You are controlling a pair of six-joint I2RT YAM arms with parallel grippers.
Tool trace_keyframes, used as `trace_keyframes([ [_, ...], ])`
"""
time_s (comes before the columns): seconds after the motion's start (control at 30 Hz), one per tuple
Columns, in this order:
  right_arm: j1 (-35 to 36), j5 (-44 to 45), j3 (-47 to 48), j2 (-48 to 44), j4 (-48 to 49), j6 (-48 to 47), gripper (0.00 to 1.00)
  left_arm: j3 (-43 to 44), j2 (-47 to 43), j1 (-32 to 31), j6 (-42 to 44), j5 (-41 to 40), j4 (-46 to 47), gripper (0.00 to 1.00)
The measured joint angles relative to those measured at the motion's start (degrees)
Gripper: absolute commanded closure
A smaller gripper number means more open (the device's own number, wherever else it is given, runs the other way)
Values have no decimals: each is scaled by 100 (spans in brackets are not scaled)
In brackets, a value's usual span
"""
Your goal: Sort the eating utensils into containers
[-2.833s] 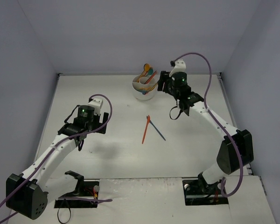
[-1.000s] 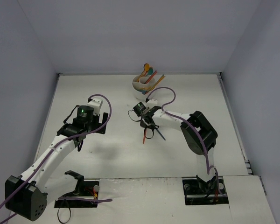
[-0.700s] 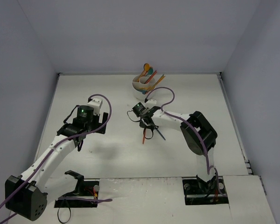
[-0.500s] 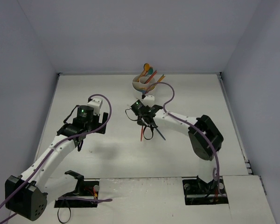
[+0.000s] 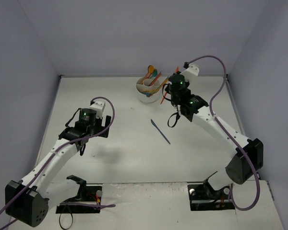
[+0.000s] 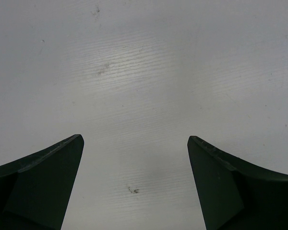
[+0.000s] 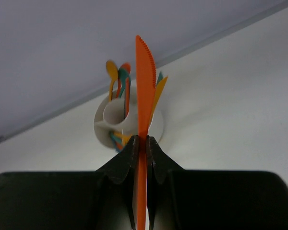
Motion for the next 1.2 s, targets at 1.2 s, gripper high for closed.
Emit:
trace_keyframes([
  [1.2,-1363,-1587,-541,2838,6549,-718,100,-2,-114,0,199,-282,140,12],
])
